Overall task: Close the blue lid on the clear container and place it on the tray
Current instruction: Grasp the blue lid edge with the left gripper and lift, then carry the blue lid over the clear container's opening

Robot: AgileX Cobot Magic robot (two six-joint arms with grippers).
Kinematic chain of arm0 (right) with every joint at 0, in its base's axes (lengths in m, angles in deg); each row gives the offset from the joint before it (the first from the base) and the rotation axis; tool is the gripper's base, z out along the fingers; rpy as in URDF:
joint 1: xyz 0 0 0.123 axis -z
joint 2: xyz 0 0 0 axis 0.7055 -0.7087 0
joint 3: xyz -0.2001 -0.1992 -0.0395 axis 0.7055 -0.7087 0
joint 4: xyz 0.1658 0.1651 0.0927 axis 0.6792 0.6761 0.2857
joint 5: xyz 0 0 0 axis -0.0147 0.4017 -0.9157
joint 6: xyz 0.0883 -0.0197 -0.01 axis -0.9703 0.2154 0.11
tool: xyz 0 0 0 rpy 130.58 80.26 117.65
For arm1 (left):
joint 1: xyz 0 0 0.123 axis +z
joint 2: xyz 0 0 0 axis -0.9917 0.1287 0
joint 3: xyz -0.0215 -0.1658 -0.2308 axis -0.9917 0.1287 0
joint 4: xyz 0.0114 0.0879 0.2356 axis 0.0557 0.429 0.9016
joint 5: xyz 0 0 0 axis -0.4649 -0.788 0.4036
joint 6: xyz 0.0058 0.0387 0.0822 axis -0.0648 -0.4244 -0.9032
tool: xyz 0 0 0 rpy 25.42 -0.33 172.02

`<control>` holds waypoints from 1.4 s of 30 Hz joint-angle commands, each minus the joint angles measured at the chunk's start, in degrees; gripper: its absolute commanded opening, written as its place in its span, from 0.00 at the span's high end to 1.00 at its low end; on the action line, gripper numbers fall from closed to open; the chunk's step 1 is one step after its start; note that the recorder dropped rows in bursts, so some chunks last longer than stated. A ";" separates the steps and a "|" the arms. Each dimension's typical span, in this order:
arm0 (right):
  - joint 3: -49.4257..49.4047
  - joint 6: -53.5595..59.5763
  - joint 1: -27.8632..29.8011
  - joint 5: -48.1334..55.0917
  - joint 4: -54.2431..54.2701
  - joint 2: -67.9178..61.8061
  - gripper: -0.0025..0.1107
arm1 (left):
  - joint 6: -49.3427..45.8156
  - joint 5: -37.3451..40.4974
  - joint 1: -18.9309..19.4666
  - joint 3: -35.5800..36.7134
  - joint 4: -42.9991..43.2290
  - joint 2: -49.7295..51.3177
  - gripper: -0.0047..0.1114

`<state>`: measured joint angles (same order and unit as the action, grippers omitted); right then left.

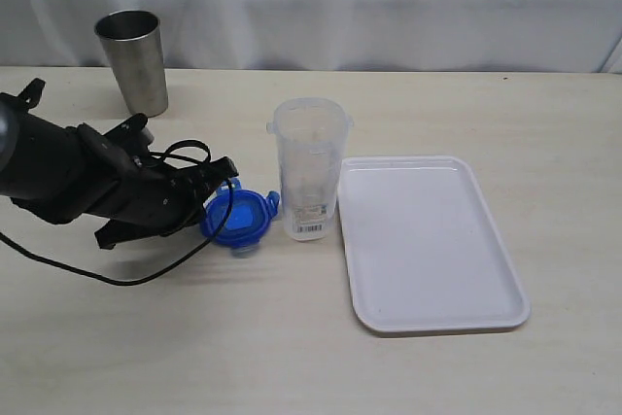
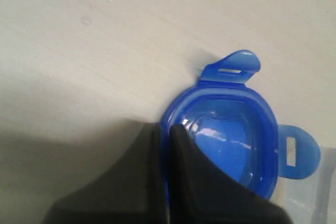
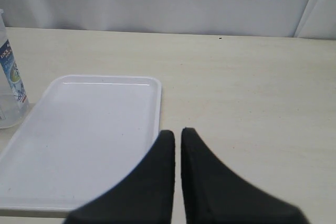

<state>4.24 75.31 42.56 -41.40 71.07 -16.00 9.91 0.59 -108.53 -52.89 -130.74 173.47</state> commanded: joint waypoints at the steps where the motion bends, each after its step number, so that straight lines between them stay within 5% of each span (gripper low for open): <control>1: -0.10 -0.06 0.24 -0.11 0.04 0.25 0.94 | -0.11 0.46 -0.11 -0.04 2.00 -0.07 0.96; 9: -0.10 -0.06 0.24 -0.11 0.04 0.25 0.94 | -0.24 0.87 -0.11 -1.84 11.08 -3.50 0.96; 18: -0.10 -0.06 0.24 -0.11 0.04 0.25 0.94 | -1.10 2.46 -0.11 -5.27 30.91 -9.30 0.96; 42: -0.10 -0.06 0.24 -0.11 0.04 0.25 0.94 | -1.33 2.11 0.43 -18.47 57.75 -12.66 0.96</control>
<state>4.24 75.31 42.56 -41.40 71.07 -16.00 8.75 2.82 -108.18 -69.65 -77.68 161.31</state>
